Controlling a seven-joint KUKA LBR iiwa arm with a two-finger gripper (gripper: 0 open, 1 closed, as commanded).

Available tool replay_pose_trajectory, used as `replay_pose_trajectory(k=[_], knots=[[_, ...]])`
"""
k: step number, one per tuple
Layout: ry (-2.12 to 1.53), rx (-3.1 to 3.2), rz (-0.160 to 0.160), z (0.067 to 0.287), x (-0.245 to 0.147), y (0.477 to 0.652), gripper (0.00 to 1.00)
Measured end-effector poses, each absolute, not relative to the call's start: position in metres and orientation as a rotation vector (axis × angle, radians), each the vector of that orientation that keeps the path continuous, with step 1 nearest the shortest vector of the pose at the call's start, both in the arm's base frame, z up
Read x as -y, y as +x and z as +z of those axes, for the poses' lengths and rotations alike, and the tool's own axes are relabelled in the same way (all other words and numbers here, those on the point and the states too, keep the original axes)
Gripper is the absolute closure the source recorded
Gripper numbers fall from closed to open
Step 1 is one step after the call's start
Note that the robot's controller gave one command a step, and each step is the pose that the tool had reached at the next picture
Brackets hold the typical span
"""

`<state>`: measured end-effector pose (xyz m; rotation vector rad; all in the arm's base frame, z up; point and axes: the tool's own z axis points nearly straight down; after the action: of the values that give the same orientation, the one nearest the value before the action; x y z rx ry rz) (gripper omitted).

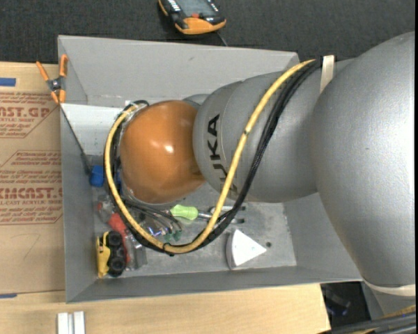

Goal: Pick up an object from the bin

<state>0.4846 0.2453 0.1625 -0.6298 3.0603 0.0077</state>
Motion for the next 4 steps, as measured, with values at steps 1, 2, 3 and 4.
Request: replay_pose_trajectory(k=[1, 2, 3, 4], knots=[[0.461, -3.107, 0.003, 0.111, -0.242, 0.481, 0.00], [-0.371, -3.105, 0.004, 0.090, -0.241, 0.482, 0.00], [0.257, -3.132, -0.032, 0.077, -0.229, 0.484, 1.00], [0.294, -3.128, -0.034, 0.075, -0.228, 0.485, 1.00]])
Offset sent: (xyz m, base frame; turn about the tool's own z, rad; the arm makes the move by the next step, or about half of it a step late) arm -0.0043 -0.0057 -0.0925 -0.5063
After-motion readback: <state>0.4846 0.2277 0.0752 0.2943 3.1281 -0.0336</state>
